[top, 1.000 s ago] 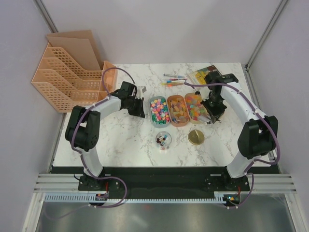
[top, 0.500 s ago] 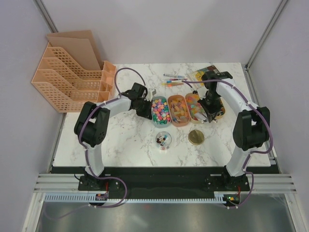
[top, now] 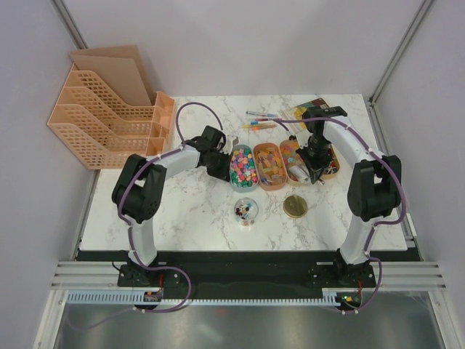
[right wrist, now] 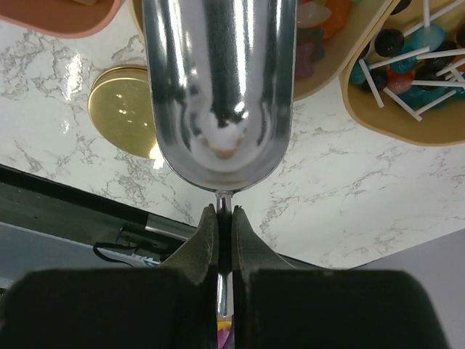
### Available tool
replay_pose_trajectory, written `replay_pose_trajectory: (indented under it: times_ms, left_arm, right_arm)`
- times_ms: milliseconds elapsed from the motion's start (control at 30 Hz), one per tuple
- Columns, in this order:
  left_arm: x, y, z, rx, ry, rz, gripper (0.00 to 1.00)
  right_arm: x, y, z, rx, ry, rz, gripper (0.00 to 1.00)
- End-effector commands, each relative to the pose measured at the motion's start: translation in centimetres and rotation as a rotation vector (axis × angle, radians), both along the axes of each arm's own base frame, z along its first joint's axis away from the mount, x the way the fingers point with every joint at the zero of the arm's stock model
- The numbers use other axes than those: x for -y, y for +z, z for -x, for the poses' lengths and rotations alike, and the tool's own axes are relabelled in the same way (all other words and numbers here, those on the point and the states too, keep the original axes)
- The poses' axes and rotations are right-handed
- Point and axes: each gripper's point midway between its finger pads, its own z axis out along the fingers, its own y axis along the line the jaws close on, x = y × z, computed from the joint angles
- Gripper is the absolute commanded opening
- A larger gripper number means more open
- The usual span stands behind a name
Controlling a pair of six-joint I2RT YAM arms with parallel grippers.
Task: Pack the candies
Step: Move the storage box to the center of the board.
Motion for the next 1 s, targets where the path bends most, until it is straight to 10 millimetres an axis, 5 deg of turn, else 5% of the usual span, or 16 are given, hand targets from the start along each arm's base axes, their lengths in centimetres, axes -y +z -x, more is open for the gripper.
replay_pose_trajectory:
  times_ms: [0, 333, 667, 967]
  left_arm:
    - [3.4, 5.3, 0.1, 0.142, -0.105, 0.114, 0.02]
    - [1.4, 7.0, 1.6, 0.189, -0.107, 0.059, 0.02]
    - [0.8, 6.4, 1.6, 0.195, -0.093, 0.027, 0.02]
    - [0.1, 6.9, 0.0, 0.273, -0.094, -0.026, 0.02]
  right_arm:
    - [-0.2, 0.3, 0.5, -0.056, -0.032, -0.017, 0.0]
    - [-0.4, 4.8, -4.4, 0.16, -0.126, -0.038, 0.0]
    - [0.3, 5.9, -3.7, 0.103, -0.339, -0.131, 0.0]
    - [0.7, 5.0, -3.5, 0.071, -0.222, -0.146, 0.0]
